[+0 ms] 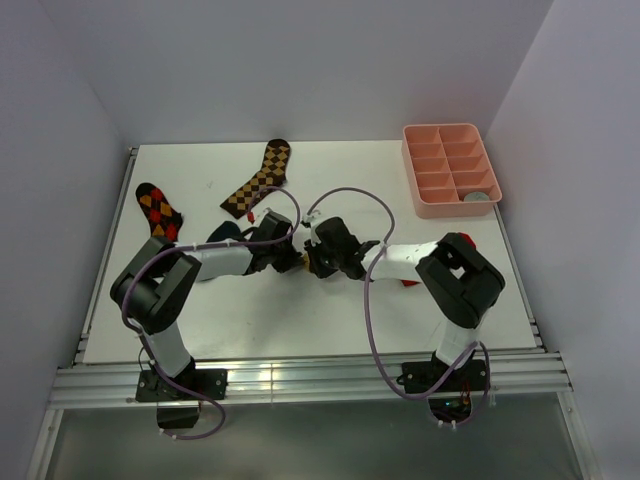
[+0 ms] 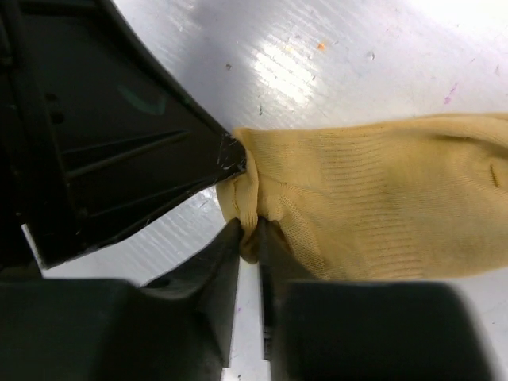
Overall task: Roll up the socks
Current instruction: Roll the sock at the center of the board.
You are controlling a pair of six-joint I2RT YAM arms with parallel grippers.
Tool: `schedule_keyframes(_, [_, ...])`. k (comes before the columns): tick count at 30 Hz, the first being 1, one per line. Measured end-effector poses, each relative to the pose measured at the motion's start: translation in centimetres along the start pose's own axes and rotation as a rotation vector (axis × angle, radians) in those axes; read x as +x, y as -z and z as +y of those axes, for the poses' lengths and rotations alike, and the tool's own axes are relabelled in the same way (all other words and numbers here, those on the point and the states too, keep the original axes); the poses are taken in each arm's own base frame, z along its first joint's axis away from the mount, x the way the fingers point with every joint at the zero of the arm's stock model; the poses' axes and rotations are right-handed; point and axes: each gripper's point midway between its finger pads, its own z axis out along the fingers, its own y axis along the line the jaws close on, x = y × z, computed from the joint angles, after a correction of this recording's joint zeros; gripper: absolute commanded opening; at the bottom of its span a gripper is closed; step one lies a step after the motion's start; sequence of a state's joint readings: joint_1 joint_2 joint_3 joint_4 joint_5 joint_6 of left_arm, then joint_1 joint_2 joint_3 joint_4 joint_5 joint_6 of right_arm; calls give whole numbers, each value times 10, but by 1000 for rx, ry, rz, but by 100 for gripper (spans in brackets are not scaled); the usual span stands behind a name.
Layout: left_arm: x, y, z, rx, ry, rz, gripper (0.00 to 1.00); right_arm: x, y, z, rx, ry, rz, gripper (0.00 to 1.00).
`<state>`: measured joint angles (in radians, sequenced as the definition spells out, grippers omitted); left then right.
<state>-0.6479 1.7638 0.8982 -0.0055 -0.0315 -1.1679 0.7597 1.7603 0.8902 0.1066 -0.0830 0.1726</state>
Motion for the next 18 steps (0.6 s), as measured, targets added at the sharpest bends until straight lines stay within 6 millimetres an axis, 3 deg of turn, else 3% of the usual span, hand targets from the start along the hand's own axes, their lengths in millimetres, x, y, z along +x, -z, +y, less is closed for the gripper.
schedule_keyframes(2, [0,1,0,0,0,-1,0,0,-1,-2,12,-14,-1,3])
schedule_keyframes(6, [-3,5,-2,3,4,-9,3,-2,-1,-2,7,-63,-3,0])
schedule_keyframes(15, [-9,21,-6,37,14,-53,41,2,8,-26,-164,-371,14,0])
schedule_keyframes(18, [-12,23,-9,54,18,-68,46,2,8,-29,-240,-464,30,0])
